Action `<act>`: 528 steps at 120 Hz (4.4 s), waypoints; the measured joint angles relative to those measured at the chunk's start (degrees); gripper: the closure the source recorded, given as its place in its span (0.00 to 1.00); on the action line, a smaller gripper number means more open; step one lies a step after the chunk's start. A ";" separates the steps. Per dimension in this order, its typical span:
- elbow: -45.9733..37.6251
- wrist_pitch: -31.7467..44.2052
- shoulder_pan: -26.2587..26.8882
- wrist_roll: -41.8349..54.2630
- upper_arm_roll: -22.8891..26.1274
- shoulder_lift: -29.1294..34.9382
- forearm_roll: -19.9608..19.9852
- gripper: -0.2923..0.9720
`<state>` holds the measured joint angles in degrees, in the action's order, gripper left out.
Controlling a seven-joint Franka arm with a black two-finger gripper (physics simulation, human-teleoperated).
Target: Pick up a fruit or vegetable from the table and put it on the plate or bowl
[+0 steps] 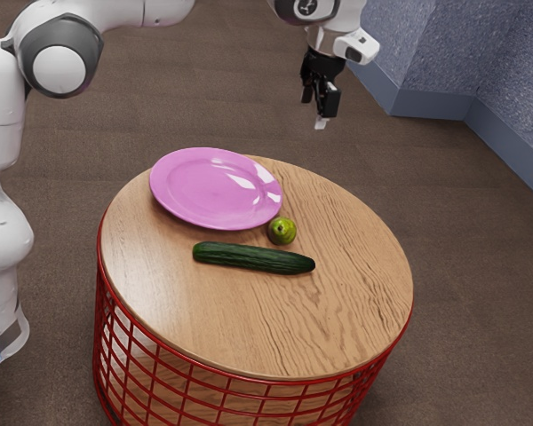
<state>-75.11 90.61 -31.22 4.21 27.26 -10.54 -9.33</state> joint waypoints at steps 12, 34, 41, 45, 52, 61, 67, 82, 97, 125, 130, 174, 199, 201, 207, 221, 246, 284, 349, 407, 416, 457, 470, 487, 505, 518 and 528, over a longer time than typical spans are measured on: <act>0.00 -0.17 0.16 0.09 0.10 0.05 0.39 0.23; -1.46 -0.58 3.75 1.30 0.39 0.57 1.59 0.23; -3.88 -0.68 6.17 2.15 0.09 0.92 2.11 0.23; -6.39 -0.45 7.96 2.58 -0.58 1.59 2.80 0.23; -11.39 0.46 9.58 3.31 -1.46 4.14 4.18 0.23; -15.10 1.71 10.15 4.16 -1.82 5.68 5.84 0.23; -17.93 2.77 9.71 4.69 -1.86 6.77 7.04 0.23; -22.86 5.15 7.24 5.90 -1.50 8.46 10.03 0.23; -24.05 6.69 6.00 7.08 -1.44 8.33 11.20 0.23; -29.36 9.90 7.62 8.80 -0.50 9.03 13.23 0.23; -30.66 10.49 8.44 9.04 -0.53 9.22 13.81 0.23; -34.06 14.94 9.81 10.59 -0.64 8.10 15.77 0.22; -36.33 16.15 8.31 11.16 -0.68 9.01 16.79 0.21; -36.42 16.21 8.37 11.20 -0.67 9.01 16.85 0.23; -36.83 16.35 8.56 11.29 -0.65 9.01 17.13 0.23; -38.01 16.89 8.87 11.49 -0.63 8.95 17.64 0.23; -38.94 17.69 8.69 11.71 -0.58 8.75 18.56 0.23; -41.50 19.62 8.35 11.89 -0.55 8.40 19.61 0.23; -42.81 21.32 7.96 11.67 -0.55 8.18 19.96 0.60; -31.78 15.80 13.95 13.84 -6.45 11.24 19.31 0.62; -30.14 13.04 16.72 14.73 -10.16 11.94 19.30 0.62; -31.92 6.22 0.08 19.81 -20.94 15.14 19.52 0.62; -31.96 5.51 3.74 21.09 -21.00 14.53 19.63 0.63; -31.96 5.01 3.96 22.48 -21.04 14.44 19.64 0.62; -31.96 4.93 3.08 24.00 -21.02 13.94 19.76 0.40; -31.96 5.01 3.21 25.21 -21.10 13.63 19.81 0.31; -31.04 5.01 1.53 25.77 -19.09 13.65 20.05 0.28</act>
<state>-106.15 95.62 -29.69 29.98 8.18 3.11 10.72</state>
